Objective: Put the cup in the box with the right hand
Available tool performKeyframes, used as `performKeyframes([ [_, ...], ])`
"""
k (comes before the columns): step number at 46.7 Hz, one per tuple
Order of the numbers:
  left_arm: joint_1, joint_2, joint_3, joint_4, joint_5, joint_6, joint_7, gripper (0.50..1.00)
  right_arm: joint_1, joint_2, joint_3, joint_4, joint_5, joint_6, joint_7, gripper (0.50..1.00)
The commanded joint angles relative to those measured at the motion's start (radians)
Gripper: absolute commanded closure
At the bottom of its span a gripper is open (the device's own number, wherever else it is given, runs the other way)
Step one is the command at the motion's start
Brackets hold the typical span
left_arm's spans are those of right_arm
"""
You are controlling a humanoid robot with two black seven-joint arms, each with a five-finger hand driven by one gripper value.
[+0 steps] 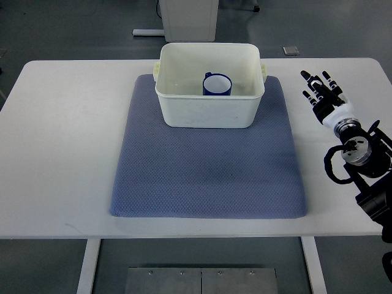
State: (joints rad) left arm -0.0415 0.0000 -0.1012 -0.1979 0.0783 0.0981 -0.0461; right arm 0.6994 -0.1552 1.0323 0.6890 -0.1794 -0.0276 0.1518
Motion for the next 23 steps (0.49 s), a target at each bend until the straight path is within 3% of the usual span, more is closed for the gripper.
performKeyframes([
  [1,0.000,0.000,0.000,0.000,0.000,0.000,0.000,0.500,0.000,0.000,0.000,-0.008,-0.002,0.014,0.002,0.500],
  [23,0.000,0.000,0.000,0.000,0.000,0.000,0.000,0.500,-0.001,0.002,-0.021,-0.016,-0.008,0.020,0.043,0.500],
])
